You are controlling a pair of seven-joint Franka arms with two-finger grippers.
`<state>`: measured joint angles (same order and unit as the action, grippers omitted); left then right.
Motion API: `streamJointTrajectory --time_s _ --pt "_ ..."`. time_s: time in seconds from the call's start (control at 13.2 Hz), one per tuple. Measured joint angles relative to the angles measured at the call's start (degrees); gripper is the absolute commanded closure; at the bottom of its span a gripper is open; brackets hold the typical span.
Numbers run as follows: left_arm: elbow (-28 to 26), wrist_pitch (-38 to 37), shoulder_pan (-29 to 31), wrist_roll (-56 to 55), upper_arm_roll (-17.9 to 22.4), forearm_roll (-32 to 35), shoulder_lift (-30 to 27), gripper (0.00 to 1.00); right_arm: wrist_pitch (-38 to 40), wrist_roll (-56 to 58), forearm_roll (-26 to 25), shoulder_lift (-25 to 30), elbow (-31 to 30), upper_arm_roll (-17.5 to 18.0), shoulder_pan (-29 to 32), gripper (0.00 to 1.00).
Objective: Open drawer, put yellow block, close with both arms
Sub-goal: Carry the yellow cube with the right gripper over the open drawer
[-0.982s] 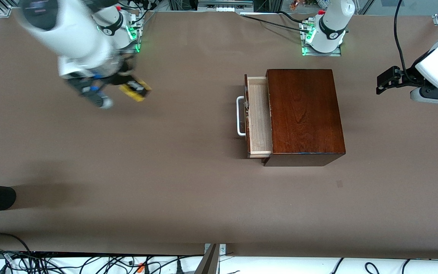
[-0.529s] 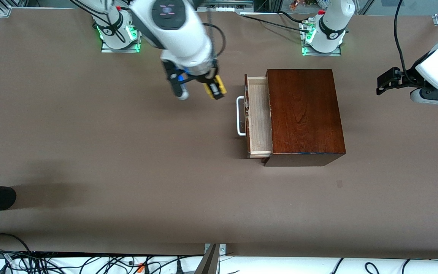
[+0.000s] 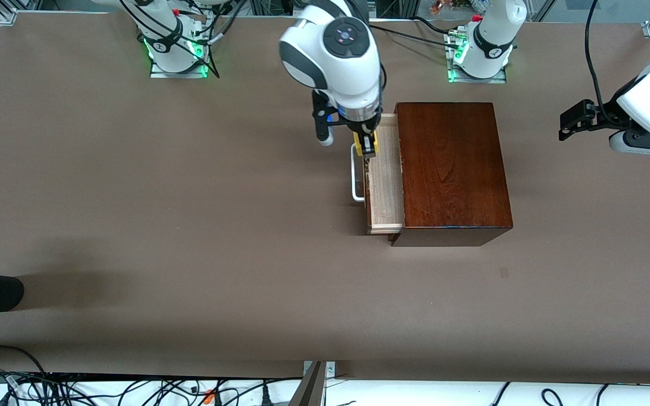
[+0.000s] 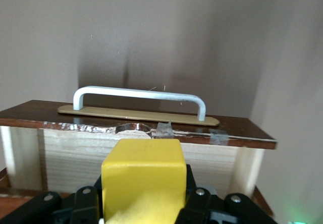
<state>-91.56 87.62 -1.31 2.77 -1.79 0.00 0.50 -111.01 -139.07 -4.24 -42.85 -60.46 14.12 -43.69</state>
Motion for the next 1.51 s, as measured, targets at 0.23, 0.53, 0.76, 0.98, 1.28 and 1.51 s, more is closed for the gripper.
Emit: streamJointTrajectory --time_s 0.23,0.53,0.76,0.98,1.28,1.51 --pt "0.0 -0.01 0.0 0.0 0.0 0.0 0.0 0.0 -4.0 -1.54 -0.01 -2.88 0.79 -3.08 -3.19 1.0" --pt "0.0 -0.02 0.0 0.0 0.0 0.0 0.0 0.0 -7.95 -2.33 -0.01 -4.93 1.26 -3.93 -3.67 1.0" --pt "0.0 -0.02 0.0 0.0 0.0 0.0 0.0 0.0 -9.88 -2.44 -0.01 -6.92 1.3 -4.04 -3.73 1.0" --pt "0.0 -0.06 0.0 0.0 0.0 0.0 0.0 0.0 -11.51 -2.53 -0.01 -8.39 1.35 -4.09 -3.94 1.0" --pt "0.0 -0.07 0.0 0.0 0.0 0.0 0.0 0.0 -13.76 -2.92 -0.01 -10.12 1.35 -4.19 -4.3 0.0" --pt "0.0 -0.07 0.0 0.0 0.0 0.0 0.0 0.0 -13.49 -3.67 -0.01 -10.17 1.86 -4.24 -4.35 0.0"
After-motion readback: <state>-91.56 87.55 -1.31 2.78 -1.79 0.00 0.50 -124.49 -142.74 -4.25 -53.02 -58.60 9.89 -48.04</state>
